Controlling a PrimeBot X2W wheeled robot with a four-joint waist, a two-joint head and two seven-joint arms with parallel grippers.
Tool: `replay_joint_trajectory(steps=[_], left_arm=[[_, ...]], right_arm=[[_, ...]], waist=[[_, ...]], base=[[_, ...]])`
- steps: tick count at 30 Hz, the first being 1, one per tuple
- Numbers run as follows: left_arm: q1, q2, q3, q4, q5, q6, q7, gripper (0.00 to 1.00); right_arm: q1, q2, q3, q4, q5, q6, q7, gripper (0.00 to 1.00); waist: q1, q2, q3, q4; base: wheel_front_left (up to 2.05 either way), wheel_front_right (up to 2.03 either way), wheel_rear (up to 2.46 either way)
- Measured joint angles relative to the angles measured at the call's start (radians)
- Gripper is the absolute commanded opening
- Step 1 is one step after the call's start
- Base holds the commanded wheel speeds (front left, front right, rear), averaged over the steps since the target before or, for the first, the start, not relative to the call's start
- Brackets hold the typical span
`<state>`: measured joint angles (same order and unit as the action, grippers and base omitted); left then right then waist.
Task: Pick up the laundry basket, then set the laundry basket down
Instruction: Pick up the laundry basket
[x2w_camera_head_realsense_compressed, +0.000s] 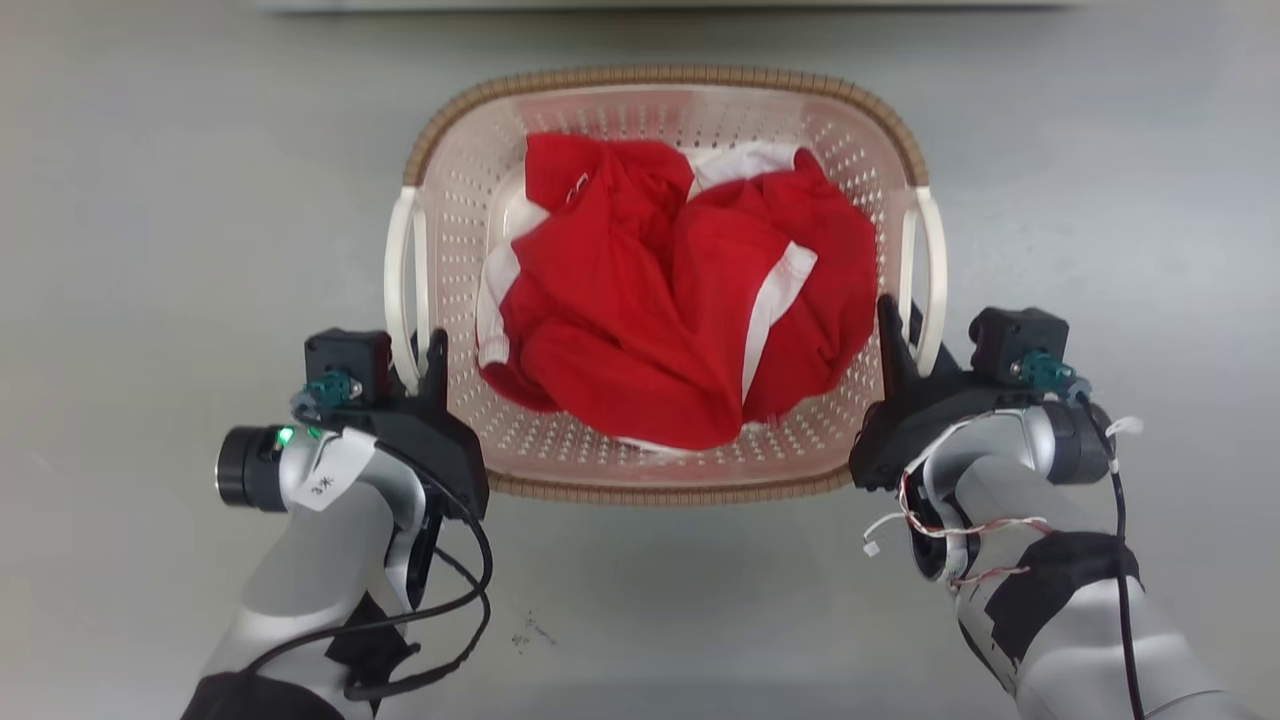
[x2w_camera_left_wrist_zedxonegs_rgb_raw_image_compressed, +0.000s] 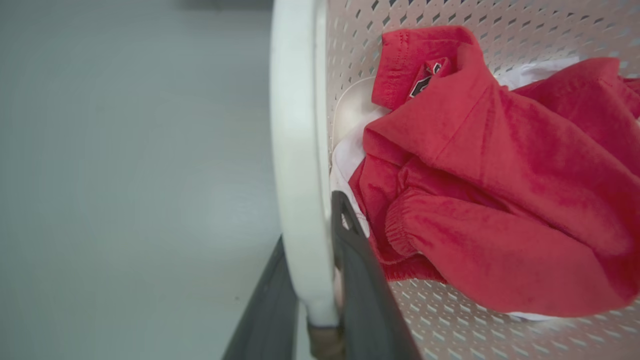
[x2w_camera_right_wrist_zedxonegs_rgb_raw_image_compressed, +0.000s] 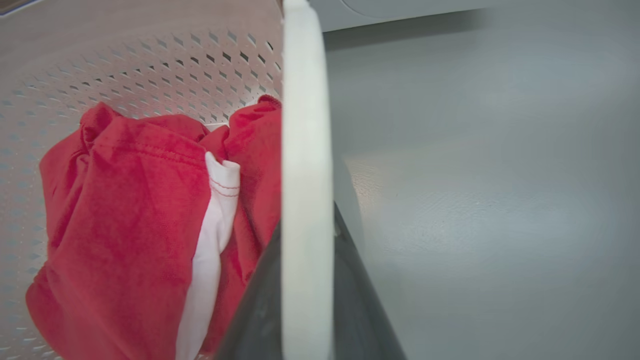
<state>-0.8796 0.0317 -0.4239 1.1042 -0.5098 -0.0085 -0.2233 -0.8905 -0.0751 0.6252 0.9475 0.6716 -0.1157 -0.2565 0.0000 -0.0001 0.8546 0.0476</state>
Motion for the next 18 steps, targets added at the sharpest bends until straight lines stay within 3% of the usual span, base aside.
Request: replay_joint_trajectory(steps=[18], left_arm=[[0.166, -0.004, -0.061, 0.085, -0.061, -0.002, -0.007, 0.00]], right_arm=[[0.183, 0.010, 0.158, 0.031, 0.176, -0.004, 0.030, 0.00]], waist=[[-0.0001, 0.0000, -0.263, -0.026]], base=[[0.00, 0.00, 0.00]])
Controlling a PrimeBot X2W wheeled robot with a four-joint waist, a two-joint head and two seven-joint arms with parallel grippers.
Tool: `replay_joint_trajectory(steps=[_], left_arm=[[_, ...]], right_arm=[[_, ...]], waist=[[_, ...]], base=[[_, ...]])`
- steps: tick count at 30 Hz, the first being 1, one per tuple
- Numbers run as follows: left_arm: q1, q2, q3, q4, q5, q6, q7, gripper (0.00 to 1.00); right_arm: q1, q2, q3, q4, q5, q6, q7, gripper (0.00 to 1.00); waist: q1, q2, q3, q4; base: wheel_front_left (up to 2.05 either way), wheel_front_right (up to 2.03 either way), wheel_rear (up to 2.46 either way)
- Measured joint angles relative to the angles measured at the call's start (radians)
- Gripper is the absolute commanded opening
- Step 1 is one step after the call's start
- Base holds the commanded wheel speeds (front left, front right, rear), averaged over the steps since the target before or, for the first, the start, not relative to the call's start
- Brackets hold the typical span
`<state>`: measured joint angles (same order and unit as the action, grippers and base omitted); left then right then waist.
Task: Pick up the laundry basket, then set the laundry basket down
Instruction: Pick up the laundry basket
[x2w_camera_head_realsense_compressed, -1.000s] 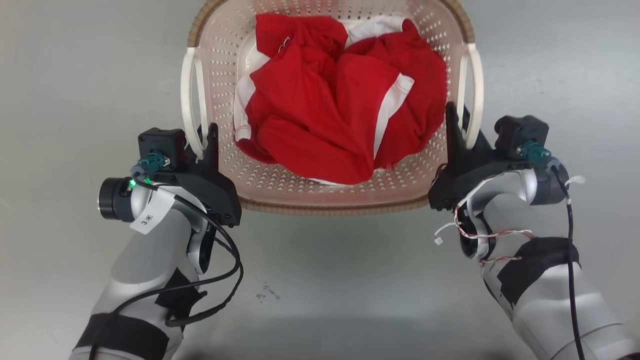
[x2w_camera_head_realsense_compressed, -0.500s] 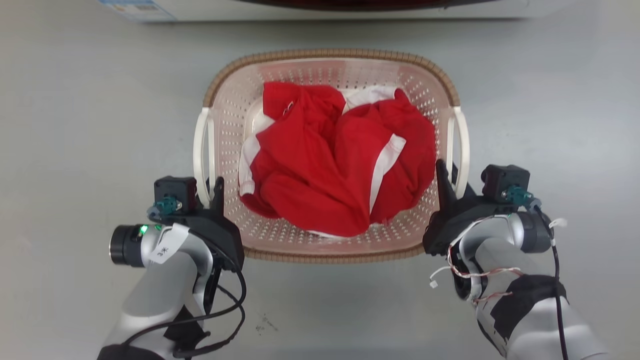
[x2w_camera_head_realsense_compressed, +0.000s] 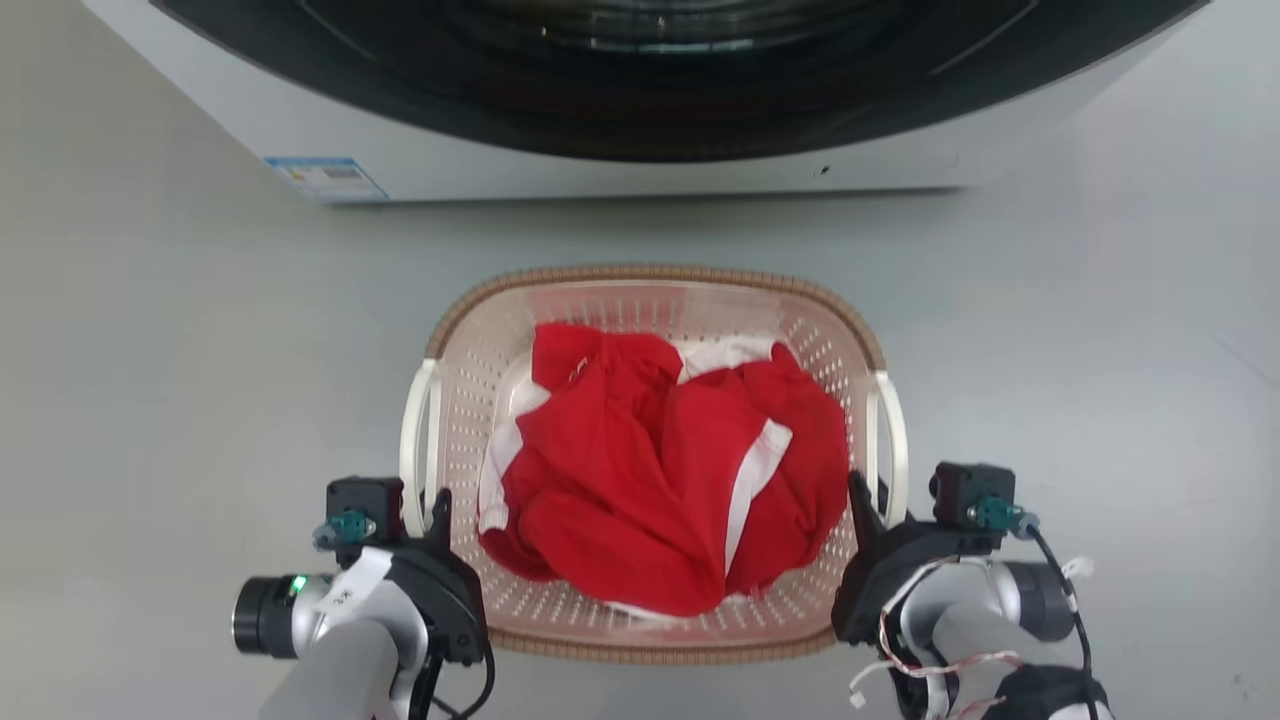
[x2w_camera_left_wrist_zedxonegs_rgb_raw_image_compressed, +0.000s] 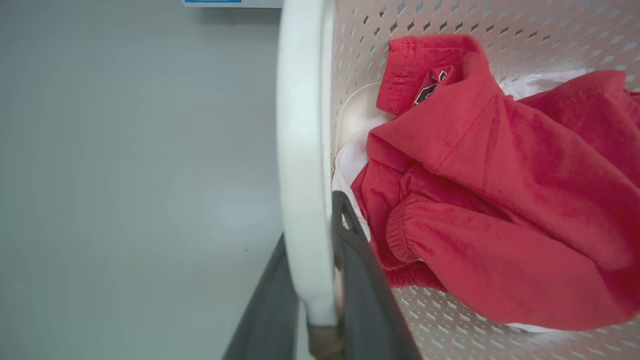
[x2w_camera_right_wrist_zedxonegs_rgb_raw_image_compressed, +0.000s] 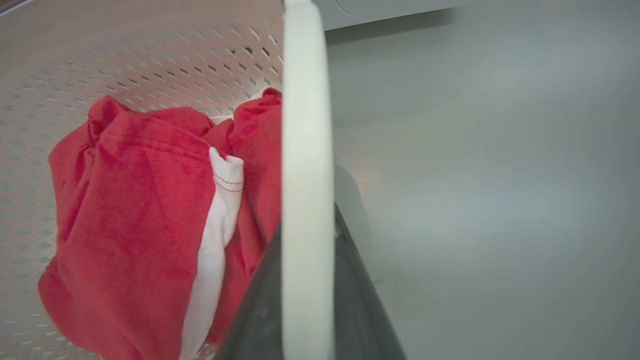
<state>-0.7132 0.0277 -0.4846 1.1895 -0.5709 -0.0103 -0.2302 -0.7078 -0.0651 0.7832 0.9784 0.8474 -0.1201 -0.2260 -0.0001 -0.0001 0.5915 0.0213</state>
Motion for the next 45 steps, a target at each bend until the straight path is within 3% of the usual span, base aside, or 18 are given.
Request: replay_joint_trajectory(steps=[24, 34, 45], left_arm=[[0.253, 0.004, -0.101, 0.033, -0.105, 0.000, 0.142, 0.00], [0.353, 0.006, -0.140, 0.033, -0.123, 0.002, 0.175, 0.00], [0.390, 0.011, -0.166, 0.013, -0.158, 0.015, 0.193, 0.00]], right_arm=[[0.218, 0.002, 0.170, 0.010, 0.227, -0.012, 0.207, 0.00], [0.317, 0.002, 0.219, 0.010, 0.289, -0.013, 0.239, 0.00], [0.334, 0.000, 0.244, 0.013, 0.329, -0.013, 0.248, 0.00]], waist=[[-0.0001, 0.0000, -0.357, -0.017], [-0.0001, 0.0000, -0.502, -0.019], [0.0000, 0.0000, -0.590, -0.015]], base=[[0.00, 0.00, 0.00], [0.00, 0.00, 0.00], [0.00, 0.00, 0.00]])
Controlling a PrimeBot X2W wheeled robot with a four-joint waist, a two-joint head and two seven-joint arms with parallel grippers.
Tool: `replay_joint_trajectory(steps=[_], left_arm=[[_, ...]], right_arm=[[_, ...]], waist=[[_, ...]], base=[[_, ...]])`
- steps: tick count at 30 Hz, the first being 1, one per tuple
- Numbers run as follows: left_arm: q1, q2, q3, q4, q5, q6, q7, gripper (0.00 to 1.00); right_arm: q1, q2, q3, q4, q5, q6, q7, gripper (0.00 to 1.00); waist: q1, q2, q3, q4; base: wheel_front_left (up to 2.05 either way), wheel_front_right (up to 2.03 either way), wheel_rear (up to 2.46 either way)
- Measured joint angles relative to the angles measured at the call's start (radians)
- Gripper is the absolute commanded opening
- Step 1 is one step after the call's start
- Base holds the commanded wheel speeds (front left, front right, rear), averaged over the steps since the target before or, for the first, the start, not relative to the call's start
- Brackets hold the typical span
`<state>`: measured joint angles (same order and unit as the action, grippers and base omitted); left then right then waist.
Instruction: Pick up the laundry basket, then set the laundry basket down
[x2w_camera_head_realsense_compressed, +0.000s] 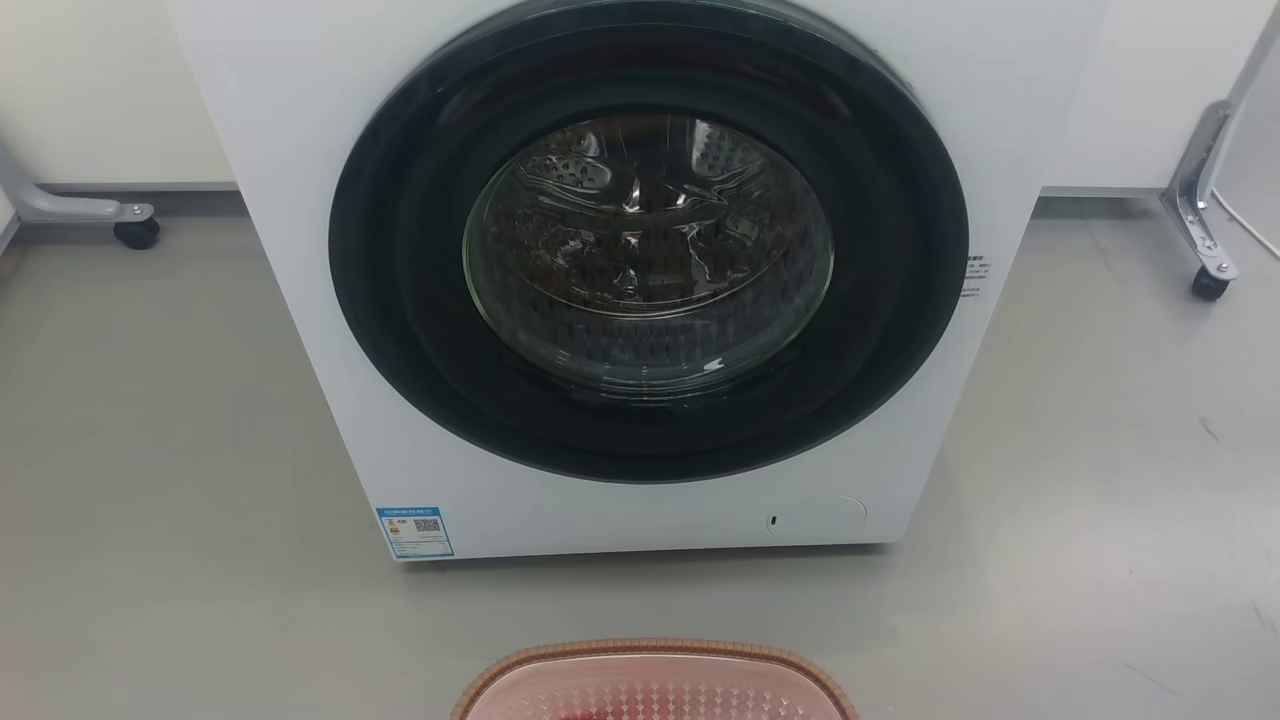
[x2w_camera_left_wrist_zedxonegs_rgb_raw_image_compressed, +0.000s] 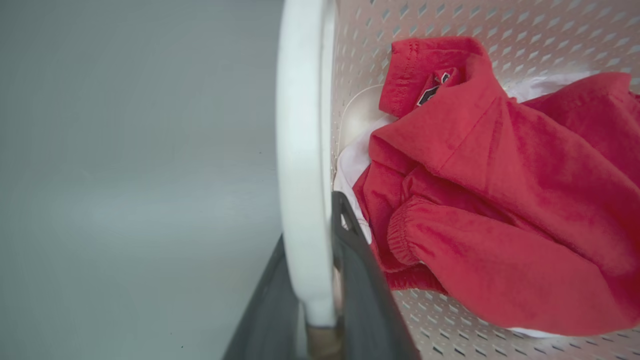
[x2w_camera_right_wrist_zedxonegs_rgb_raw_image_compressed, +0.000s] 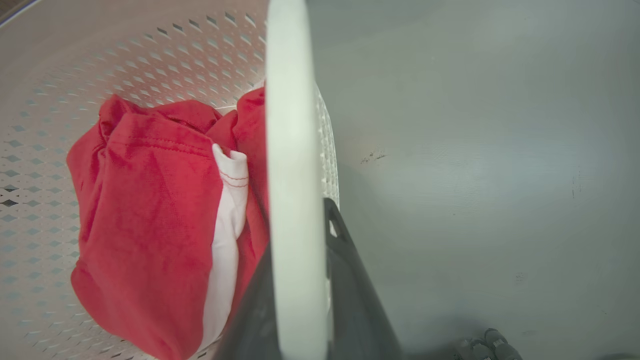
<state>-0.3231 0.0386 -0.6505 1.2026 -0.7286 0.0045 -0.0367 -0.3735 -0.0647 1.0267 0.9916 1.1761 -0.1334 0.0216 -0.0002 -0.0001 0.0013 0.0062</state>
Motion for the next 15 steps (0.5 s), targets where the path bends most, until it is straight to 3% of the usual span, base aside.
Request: replay_joint_trajectory(steps=[15], left_arm=[[0.007, 0.000, -0.020, -0.003, -0.010, 0.014, 0.015, 0.00]], right_arm=[[0.011, 0.000, 0.036, 0.004, 0.043, -0.007, 0.004, 0.00]], waist=[[0.0002, 0.0002, -0.013, 0.011]], base=[[0.00, 0.00, 0.00]])
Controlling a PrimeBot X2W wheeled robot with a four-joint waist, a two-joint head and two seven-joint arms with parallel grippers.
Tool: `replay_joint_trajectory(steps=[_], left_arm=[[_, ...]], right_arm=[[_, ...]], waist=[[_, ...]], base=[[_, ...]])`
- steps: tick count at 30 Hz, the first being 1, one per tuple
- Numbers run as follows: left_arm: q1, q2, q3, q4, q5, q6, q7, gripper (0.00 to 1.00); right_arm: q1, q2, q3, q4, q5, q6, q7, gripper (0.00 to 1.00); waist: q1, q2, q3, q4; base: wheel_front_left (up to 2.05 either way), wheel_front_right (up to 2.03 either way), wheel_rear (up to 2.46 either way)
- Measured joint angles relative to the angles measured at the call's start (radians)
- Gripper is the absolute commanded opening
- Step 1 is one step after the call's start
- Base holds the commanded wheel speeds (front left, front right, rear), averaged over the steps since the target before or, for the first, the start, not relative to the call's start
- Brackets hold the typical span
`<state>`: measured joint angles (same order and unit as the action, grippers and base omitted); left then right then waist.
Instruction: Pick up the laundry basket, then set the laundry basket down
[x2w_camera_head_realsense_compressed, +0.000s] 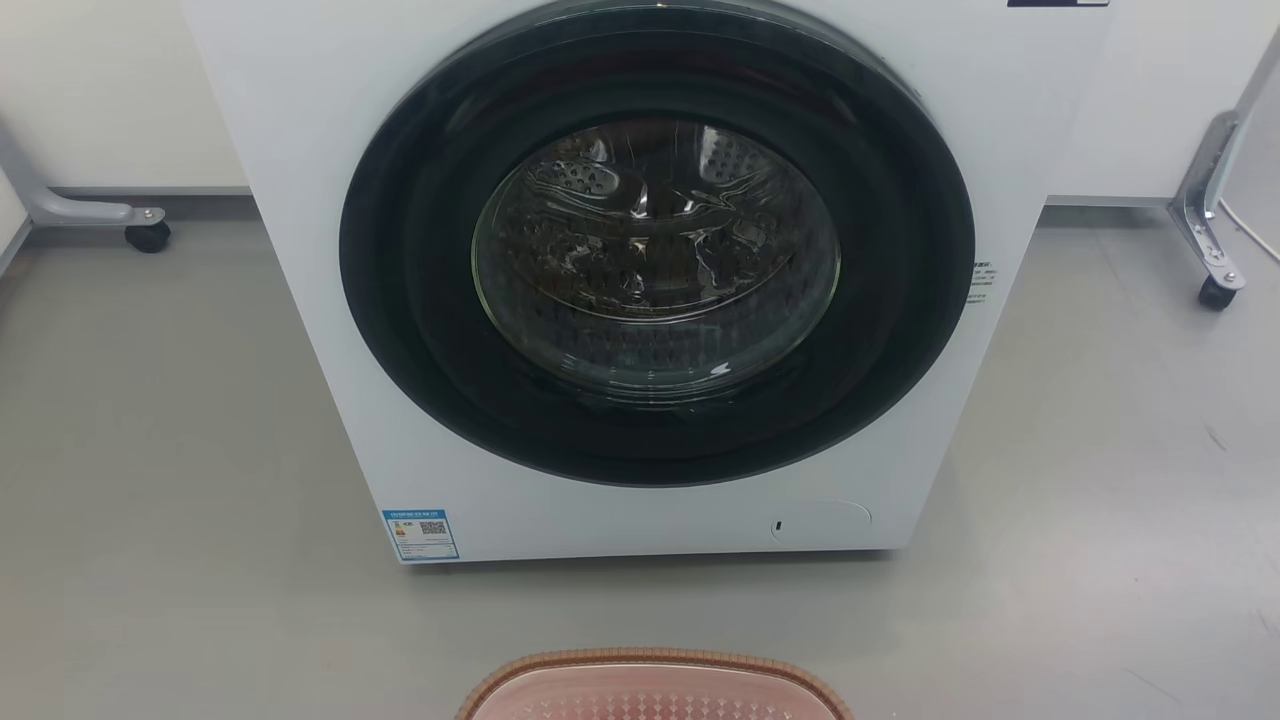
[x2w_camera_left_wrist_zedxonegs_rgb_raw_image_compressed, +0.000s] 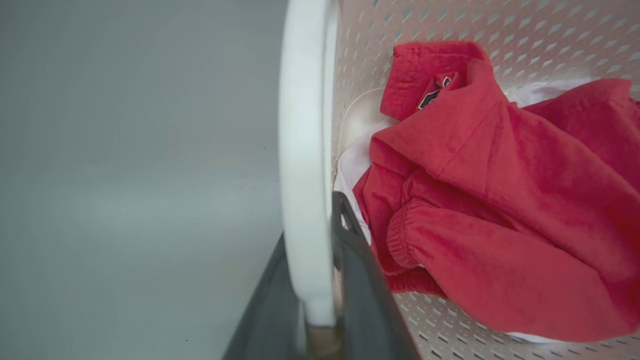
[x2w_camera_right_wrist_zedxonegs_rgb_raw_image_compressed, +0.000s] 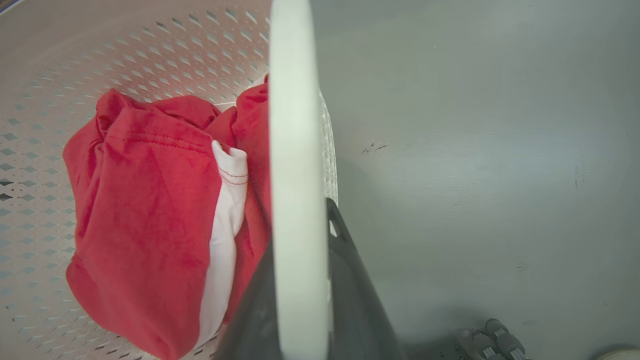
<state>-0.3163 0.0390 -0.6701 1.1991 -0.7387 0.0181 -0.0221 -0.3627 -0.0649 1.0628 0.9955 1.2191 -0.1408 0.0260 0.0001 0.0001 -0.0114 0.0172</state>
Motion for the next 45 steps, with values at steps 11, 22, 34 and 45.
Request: replay_joint_trajectory(steps=[11, 22, 34, 45], left_arm=[[0.000, 0.000, -0.016, 0.000, -0.009, 0.006, 0.003, 0.00], [0.014, 0.001, -0.025, 0.002, -0.016, 0.008, 0.003, 0.00], [0.016, 0.002, -0.041, 0.007, -0.020, 0.008, 0.002, 0.00], [0.000, 0.003, -0.030, 0.006, -0.051, 0.014, -0.007, 0.00]], right_arm=[[0.000, 0.000, 0.022, 0.007, 0.032, 0.000, -0.003, 0.00], [0.000, 0.000, 0.050, 0.010, 0.052, 0.000, -0.010, 0.00], [0.000, 0.000, 0.077, 0.012, 0.076, 0.000, -0.020, 0.00], [-0.040, 0.000, 0.085, 0.019, 0.096, 0.000, -0.029, 0.00]], waist=[[0.0000, -0.0001, -0.004, -0.001], [0.0000, 0.0000, -0.006, -0.003], [-0.0001, 0.0000, 0.001, -0.008], [-0.0001, 0.0000, 0.047, -0.012]], base=[[0.00, 0.00, 0.00], [0.00, 0.00, 0.00], [0.00, 0.00, 0.00], [0.00, 0.00, 0.00]])
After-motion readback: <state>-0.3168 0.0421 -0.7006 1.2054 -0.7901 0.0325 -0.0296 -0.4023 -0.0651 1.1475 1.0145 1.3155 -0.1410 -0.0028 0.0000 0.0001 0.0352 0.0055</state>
